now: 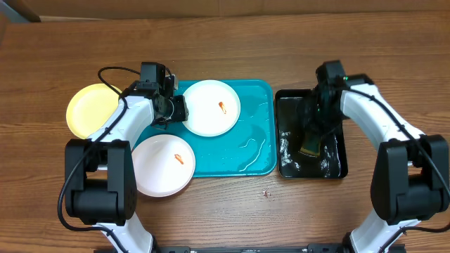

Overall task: Clean dirty plates on tray and stack at the side
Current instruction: 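Dip the sponge into the black tray water with the right gripper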

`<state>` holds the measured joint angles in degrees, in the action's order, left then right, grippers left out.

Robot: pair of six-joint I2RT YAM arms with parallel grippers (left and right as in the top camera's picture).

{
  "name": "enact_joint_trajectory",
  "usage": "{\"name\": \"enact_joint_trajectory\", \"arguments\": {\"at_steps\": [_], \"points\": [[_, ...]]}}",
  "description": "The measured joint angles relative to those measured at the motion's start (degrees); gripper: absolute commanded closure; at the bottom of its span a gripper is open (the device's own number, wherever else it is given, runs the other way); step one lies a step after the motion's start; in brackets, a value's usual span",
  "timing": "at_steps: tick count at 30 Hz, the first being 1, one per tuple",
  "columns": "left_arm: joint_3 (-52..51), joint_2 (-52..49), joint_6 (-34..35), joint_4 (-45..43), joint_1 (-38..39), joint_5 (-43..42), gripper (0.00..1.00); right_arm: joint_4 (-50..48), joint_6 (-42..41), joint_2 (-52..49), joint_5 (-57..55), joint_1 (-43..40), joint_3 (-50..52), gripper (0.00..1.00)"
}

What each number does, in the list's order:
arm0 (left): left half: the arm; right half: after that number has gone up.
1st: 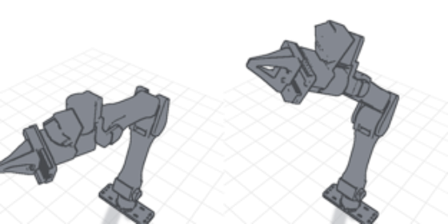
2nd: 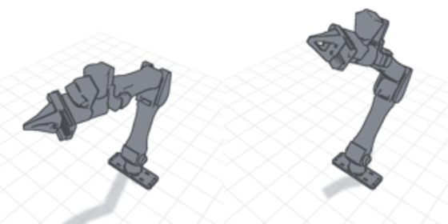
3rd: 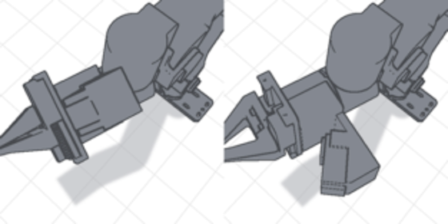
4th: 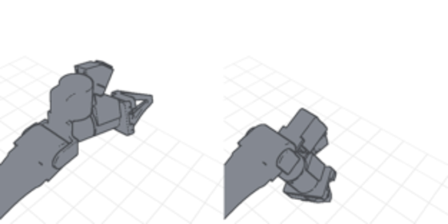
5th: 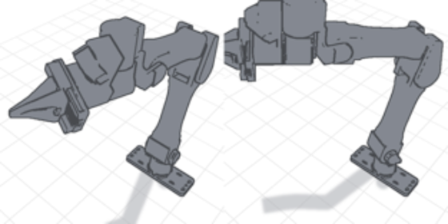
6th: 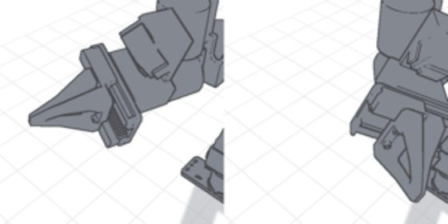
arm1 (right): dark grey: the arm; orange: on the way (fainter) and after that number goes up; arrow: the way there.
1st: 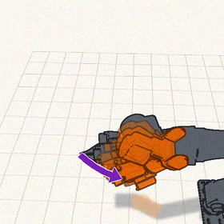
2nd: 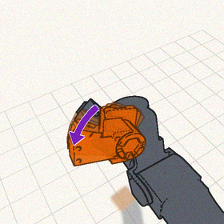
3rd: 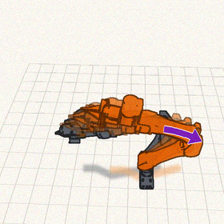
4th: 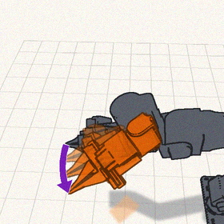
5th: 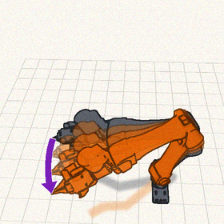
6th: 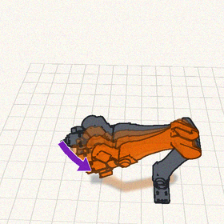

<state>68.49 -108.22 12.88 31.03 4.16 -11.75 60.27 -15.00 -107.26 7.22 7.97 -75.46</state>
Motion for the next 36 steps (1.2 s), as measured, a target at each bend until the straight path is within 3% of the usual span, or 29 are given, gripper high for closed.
{"name": "enact_joint_trajectory", "arguments": {"at_steps": [2,7,11,17,22,24,26,36], "points": [[0.0,0.0,-0.02,0.07,0.0,0.0,0.58,2.45,-0.44,0.07,-0.74,0.0,-1.92,0.66],[0.0,0.0,0.0,-0.04,0.0,0.0,0.58,2.99,-3.65,0.07,-5.57,0.0,-0.66,0.5],[0.0,0.0,0.0,-0.15,0.0,0.0,0.64,-2.62,-4.55,0.07,-6.8,0.02,3.39,0.47],[0.0,0.0,0.0,-0.33,0.0,0.0,0.63,-9.97,-4.92,0.22,-4.5,0.02,10.12,0.49],[0.0,0.0,0.0,-0.7,0.0,0.85,0.63,-11.43,-5.11,0.72,-3.21,0.0,10.82,0.61],[0.0,0.0,0.0,-0.68,0.0,1.11,0.63,-11.67,-5.33,0.72,-2.89,0.0,10.88,0.75],[0.0,0.0,0.0,-0.74,0.0,1.29,0.62,-11.67,-5.01,0.72,-2.51,0.0,10.99,0.96],[0.0,0.0,0.0,-1.33,0.24,1.84,0.64,-4.2,-4.63,0.7,-1.44,0.0,7.13,0.96]]}}
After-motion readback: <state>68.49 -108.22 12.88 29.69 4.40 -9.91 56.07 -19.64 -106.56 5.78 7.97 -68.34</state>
